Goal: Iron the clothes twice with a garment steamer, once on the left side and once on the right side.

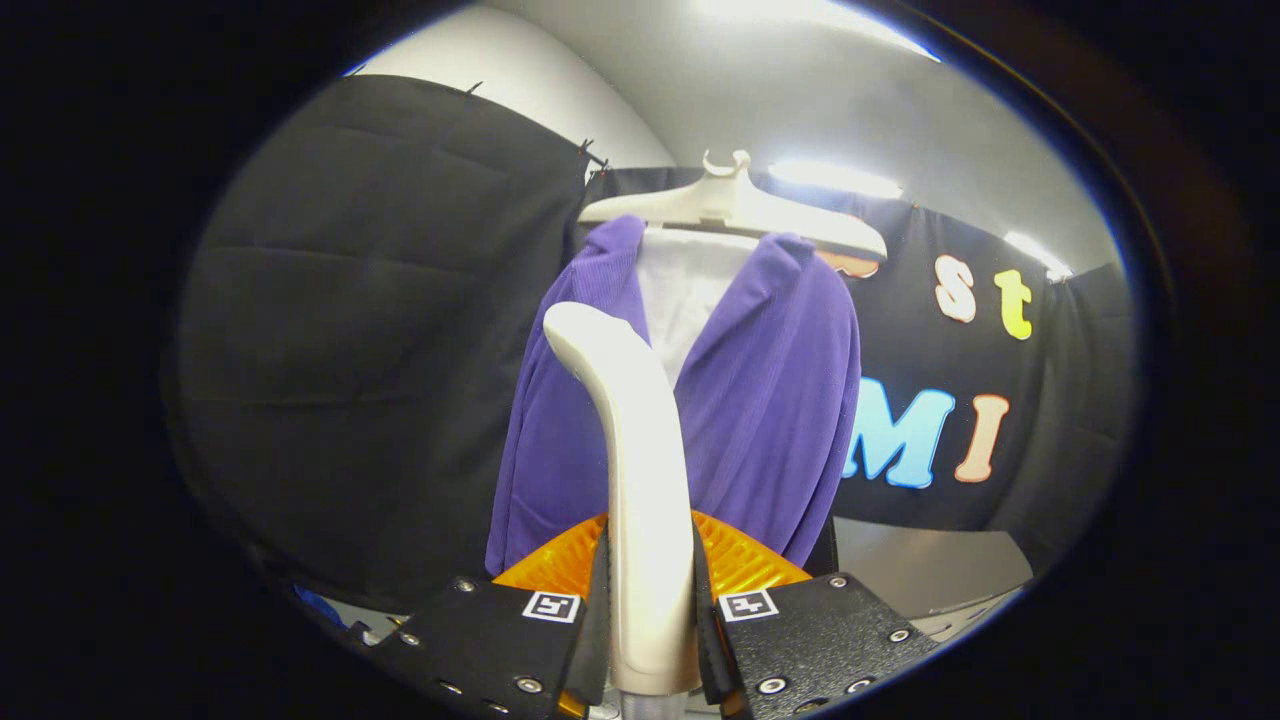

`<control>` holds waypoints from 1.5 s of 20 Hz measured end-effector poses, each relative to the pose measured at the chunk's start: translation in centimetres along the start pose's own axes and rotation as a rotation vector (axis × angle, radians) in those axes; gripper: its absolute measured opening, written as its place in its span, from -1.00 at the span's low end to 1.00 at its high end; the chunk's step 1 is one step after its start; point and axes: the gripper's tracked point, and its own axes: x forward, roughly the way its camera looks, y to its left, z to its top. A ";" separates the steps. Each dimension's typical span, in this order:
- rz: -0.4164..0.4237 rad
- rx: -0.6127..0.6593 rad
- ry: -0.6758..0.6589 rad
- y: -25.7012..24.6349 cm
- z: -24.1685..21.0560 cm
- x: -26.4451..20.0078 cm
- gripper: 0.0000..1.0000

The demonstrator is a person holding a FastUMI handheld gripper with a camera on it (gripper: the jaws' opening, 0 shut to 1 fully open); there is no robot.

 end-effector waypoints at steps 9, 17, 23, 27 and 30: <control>-0.075 -0.031 -0.115 2.2 6.4 4.9 -0.28; -0.102 -0.052 -0.060 3.9 3.0 6.0 -0.28; -0.109 -0.103 -0.019 5.9 -0.6 5.4 -0.28; -0.117 -0.132 0.024 6.5 -3.5 4.7 -0.28; -0.122 -0.139 0.054 6.7 -5.9 4.1 -0.28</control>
